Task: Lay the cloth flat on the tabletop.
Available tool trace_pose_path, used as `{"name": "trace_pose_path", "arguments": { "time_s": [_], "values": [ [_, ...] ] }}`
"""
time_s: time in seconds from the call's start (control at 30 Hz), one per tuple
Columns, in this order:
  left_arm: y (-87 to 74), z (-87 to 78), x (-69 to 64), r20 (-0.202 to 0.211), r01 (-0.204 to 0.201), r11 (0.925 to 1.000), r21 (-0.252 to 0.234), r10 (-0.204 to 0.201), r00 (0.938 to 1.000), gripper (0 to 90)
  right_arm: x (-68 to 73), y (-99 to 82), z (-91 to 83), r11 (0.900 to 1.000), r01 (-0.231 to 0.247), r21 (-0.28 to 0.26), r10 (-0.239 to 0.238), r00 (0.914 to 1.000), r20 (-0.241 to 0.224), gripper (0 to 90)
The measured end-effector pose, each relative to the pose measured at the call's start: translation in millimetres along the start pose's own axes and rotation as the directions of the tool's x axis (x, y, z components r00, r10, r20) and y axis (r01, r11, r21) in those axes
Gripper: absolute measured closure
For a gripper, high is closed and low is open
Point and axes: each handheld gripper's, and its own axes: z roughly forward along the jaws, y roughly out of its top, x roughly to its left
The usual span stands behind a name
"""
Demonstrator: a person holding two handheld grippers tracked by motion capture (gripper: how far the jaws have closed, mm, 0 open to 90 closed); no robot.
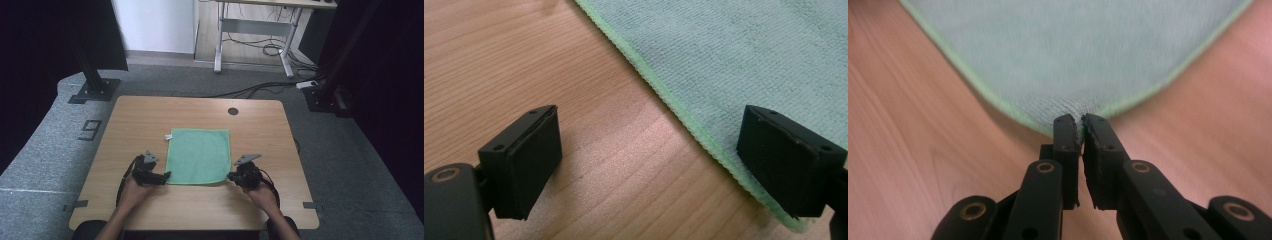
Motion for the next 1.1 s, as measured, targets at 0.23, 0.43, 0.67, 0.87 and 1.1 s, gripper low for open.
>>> {"name": "trace_pose_path", "arguments": {
  "time_s": [0.23,0.43,0.67,0.87,1.1],
  "values": [
    [0.7,-0.3,-0.6,0.012,-0.008,1.0,0.003,0.008,0.9999,10.6,-9.8,-16.4,-15.2,0.999,-0.041,-0.016,0.042,0.9985,0.035,67.6],
    [11.5,-5.7,-1.7,-0.007,-0.031,0.9988,-0.039,0.031,0.9995,10.4,-17.0,-2.2,-10.5,0.9944,-0.069,-0.08,0.074,0.9954,0.062,43.8],
    [9.5,4.9,-0.3,-0.048,-0.051,0.9987,0.006,0.051,0.9976,8.1,-23.5,5.2,26.4,0.9982,-0.051,-0.032,0.055,0.9878,0.146,33.0],
    [7.6,5.3,0.5,-0.037,-0.031,0.9995,0.001,0.031,0.9989,7.6,-30.4,-7.3,29.8,0.9965,-0.073,-0.041,0.078,0.985,0.154,30.2],
    [2.4,0.5,-2.1,0.0,-0.026,0.9996,0.013,0.026,0.9997,8.3,-26.7,-14.6,26.4,0.9954,-0.076,-0.058,0.084,0.9864,0.141,30.1]
  ]
}}
